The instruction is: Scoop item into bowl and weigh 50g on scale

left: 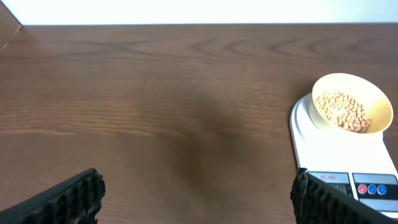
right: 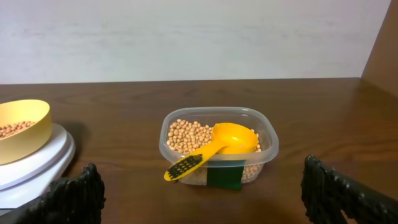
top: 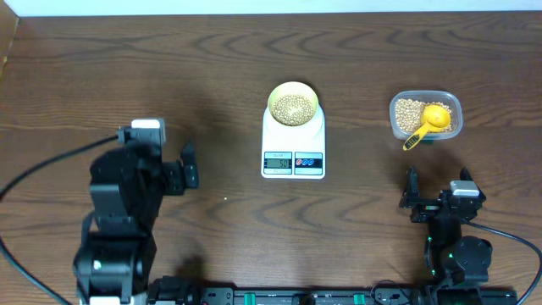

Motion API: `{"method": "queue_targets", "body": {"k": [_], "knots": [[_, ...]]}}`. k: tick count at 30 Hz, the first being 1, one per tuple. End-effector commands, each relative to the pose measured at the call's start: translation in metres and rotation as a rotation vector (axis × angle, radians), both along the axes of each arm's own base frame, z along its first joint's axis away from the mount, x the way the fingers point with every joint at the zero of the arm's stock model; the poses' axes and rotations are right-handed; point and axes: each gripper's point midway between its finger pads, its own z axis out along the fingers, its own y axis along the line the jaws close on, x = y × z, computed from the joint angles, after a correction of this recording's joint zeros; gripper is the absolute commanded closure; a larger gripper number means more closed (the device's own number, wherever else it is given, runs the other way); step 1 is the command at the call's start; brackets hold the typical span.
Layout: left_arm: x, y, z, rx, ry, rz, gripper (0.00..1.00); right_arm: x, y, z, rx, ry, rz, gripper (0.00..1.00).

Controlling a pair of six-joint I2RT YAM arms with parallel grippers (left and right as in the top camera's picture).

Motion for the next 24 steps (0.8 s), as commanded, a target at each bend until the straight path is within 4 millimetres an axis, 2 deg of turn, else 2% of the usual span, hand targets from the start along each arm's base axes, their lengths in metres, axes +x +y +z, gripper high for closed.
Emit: {"method": "queue_targets", "body": {"k": [1, 5, 15, 24], "knots": [[-0.008, 0.013, -0.005, -0.011, -0.059, 0.077, 0.02, 0.0, -0.002, 0.0, -0.014, -0.001, -0.005, 0.01], [-0.016, 0.024, -0.005, -0.01, -0.168, 0.117, 0.02, 0.0, -0.002, 0.0, -0.014, -0.001, -0.005, 0.01], [-0.036, 0.03, -0.013, -0.078, -0.329, 0.181, 0.02, 0.0, -0.002, 0.0, -0.014, -0.001, -0.005, 0.01], [-0.042, 0.033, -0.024, -0.074, -0.386, 0.196, 0.02, 0.0, -0.002, 0.0, -0.014, -0.001, -0.005, 0.01]]}}
